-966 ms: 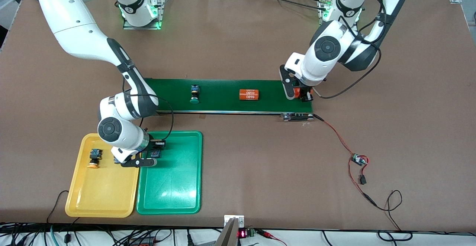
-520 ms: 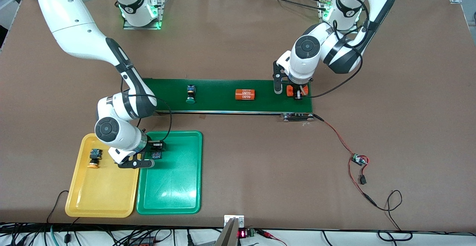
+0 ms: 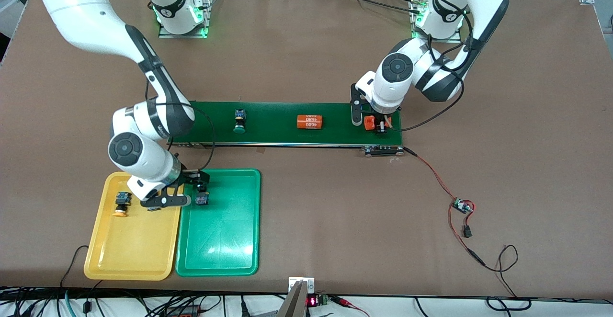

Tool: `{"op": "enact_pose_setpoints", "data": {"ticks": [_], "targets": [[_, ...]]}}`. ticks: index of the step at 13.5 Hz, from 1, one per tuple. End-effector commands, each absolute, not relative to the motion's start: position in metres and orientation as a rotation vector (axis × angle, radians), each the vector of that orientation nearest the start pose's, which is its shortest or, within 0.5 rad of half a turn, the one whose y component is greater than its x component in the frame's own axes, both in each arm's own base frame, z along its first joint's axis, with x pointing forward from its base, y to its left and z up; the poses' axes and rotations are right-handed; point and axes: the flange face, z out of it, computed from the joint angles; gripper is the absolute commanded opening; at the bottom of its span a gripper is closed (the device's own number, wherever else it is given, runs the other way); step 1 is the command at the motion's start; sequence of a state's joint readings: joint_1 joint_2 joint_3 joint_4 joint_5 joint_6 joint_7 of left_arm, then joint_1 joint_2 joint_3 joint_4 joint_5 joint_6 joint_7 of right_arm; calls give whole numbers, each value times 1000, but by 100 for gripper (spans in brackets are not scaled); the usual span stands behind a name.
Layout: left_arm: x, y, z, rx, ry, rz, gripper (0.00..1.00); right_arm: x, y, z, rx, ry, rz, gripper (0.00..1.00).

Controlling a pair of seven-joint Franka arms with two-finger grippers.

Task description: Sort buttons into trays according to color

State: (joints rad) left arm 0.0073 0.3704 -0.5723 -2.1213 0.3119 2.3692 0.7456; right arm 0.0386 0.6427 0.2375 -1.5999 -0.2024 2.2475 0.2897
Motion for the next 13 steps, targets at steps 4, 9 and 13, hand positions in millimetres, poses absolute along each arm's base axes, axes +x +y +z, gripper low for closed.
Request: {"op": "enact_pose_setpoints", "data": {"ticks": [4,9,13], "targets": [[555,-232,357,-2439,1822,-124,100,591,162,292,-3178,-80,63,100],[598,-148,423,-2785,1416,-141,100,545,197,288,-3120,-19,164,100],[608,-117,456,-2983,950,-37,100,534,211,277,-3121,-27,205,100]]}}
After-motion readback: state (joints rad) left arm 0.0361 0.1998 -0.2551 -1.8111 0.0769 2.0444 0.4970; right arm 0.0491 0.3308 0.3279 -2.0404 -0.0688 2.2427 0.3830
